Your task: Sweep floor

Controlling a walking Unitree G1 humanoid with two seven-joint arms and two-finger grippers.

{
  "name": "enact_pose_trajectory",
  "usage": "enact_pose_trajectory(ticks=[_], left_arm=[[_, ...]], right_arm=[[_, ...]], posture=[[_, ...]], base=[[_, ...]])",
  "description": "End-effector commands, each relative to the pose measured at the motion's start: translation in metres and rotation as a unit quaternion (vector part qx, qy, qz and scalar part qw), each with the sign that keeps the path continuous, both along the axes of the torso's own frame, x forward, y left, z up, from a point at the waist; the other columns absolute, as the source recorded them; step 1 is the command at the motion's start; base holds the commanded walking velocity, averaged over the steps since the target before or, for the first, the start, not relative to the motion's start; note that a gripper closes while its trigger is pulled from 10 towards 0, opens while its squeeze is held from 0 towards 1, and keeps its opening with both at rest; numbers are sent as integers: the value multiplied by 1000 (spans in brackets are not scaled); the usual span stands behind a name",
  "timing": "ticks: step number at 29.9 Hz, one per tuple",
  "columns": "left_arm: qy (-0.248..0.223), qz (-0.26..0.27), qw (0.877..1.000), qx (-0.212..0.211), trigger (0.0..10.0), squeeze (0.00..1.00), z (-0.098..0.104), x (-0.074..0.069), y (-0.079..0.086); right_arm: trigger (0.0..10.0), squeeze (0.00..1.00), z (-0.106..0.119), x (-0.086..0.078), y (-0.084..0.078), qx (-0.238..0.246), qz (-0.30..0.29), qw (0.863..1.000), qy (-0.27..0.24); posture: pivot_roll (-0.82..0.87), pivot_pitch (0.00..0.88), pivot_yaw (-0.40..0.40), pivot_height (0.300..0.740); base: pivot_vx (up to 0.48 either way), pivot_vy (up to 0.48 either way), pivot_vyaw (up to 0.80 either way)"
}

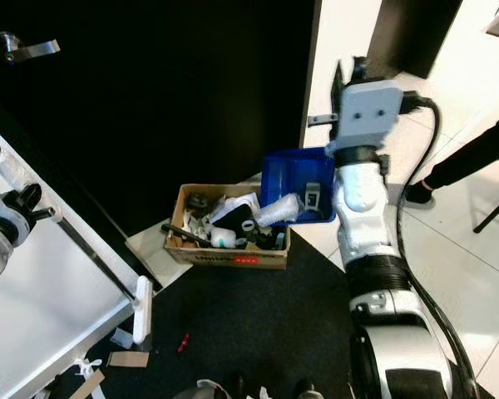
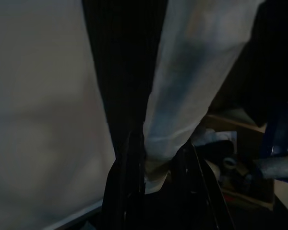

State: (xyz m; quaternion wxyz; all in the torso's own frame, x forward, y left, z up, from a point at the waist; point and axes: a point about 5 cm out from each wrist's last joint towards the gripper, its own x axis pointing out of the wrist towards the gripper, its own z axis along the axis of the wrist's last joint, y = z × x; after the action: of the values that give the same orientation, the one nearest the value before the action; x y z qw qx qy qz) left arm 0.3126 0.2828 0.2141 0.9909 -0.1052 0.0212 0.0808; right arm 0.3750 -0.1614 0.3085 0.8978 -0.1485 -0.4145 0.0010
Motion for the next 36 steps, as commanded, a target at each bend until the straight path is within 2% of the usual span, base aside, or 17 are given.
enact_pose_trajectory(ticks=[1, 5, 9, 14, 21, 24, 26, 32, 33, 35, 36], left_arm=[[-6, 9, 1000, -10, 10000, 0, 0, -10, 2], [-1, 17, 1000, -12, 10000, 0, -4, -17, 4], [0, 26, 1000, -16, 10000, 0, -5, -25, 4], [-1, 32, 999, -21, 10000, 0, -6, -30, 2], [-1, 35, 999, -25, 10000, 0, -7, -33, 1], [0, 33, 999, -30, 10000, 0, -9, -33, -2], [0, 32, 999, -31, 10000, 0, -9, -31, -3], [-2, 29, 999, -33, 10000, 0, -8, -29, -5], [-2, 27, 999, -35, 10000, 0, -9, -28, -8], [-2, 27, 999, -35, 10000, 0, -9, -28, -8], [-2, 25, 999, -36, 10000, 0, -10, -28, -9]], right_arm=[[10000, 0, 15, -3, 11, -37, 16, 998, -45], [10000, 0, 17, 1, 16, -60, 18, 997, -49], [10000, 0, 21, 3, 28, -83, 27, 994, -62], [10000, 0, 24, 3, 39, -110, 8, 990, -87], [10000, 0, 24, 2, 43, -111, -9, 988, -108], [10000, 0, 17, -2, 60, -133, 21, 984, -119], [10000, 0, 12, -4, 68, -132, 50, 983, -116], [10000, 0, 13, -4, 70, -109, 58, 986, -112], [10000, 0, 18, -2, 60, -75, 44, 990, -107], [10000, 0, 18, -2, 60, -75, 44, 990, -107], [10000, 0, 21, 0, 51, -47, 38, 993, -101]], posture=[[176, 258, 95, 740], [184, 263, 86, 740], [200, 268, 60, 740], [203, 269, 40, 740], [202, 267, 34, 740], [197, 262, 35, 740], [192, 257, 36, 740], [189, 251, 36, 740], [185, 241, 35, 740], [185, 241, 35, 740], [185, 241, 35, 740]], base=[[0, 0, 0], [0, 0, 0], [0, 0, 0], [0, 0, 0], [0, 0, 0], [0, 0, 0], [0, 0, 0], [0, 0, 0], [0, 0, 0], [0, 0, 0], [0, 0, 0]])
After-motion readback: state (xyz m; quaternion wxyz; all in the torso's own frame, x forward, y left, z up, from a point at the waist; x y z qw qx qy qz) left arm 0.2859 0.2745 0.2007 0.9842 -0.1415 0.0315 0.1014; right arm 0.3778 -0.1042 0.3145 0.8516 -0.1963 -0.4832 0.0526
